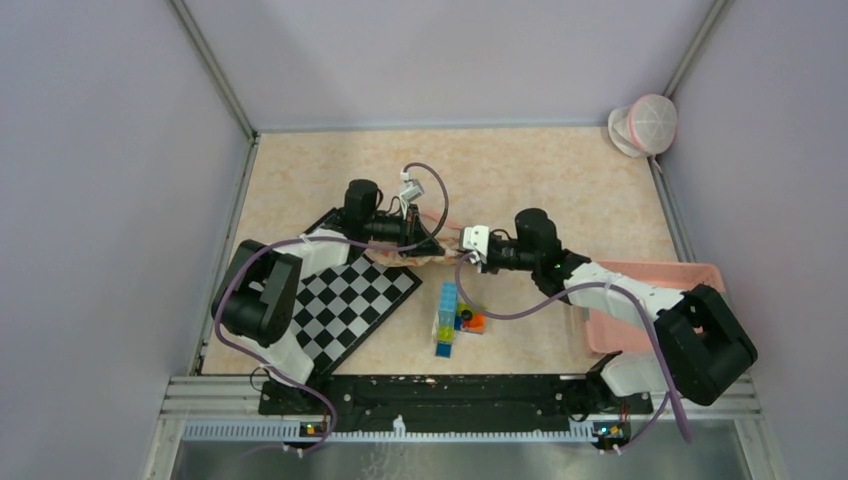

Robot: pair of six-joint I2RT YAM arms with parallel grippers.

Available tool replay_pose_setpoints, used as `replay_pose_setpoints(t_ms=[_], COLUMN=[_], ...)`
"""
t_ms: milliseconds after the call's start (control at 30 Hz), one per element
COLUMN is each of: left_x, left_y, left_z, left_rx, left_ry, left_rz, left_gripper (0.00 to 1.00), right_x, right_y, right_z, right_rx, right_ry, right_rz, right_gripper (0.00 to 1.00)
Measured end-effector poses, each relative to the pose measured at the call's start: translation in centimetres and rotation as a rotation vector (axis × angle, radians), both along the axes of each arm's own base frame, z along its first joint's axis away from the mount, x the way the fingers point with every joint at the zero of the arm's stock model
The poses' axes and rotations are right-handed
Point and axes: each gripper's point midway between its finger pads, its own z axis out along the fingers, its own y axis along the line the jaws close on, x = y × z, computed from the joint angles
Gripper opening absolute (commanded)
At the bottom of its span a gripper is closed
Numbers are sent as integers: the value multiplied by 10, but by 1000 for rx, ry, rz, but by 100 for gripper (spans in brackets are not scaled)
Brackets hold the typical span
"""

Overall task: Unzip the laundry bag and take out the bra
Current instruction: Unzip the laundry bag at the center of the board.

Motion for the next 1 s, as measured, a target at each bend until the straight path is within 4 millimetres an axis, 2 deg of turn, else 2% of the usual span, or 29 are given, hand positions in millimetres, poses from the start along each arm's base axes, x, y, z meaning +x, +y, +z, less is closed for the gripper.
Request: replay_pose_setpoints(t_ms=[67,100,233,333,400,433,633,1000], left_x=[1,2,2,1,1,0,3,8], left_y=[0,0,-1,-2,-2,-2,-2,-3], left_z=[1,2,6,5,3,3,4,7], left_rx=[-3,-6,-19,-25,-27,-27,-31,-39], left_ry=[12,19,37,51,65,68,79,80], left_rz=[8,12,16,7,3,2,14,37], left_gripper=[13,13,12,12,15,21,38,42], right_x=[1,1,0,1,1,1,1,2], right_y=[1,1,1,1,1,1,1,3], right_z=[1,1,0,1,0,-1,-1,4], right_rx=[-2,-3,-13,-16,-21,-23,-22,14], right_ry=[-5,-7,-18,-29,-30,-30,-31,6], right_rz=[4,5,18,20,21,21,19,-3], right_gripper=[28,32,23,10,1,0,0,0])
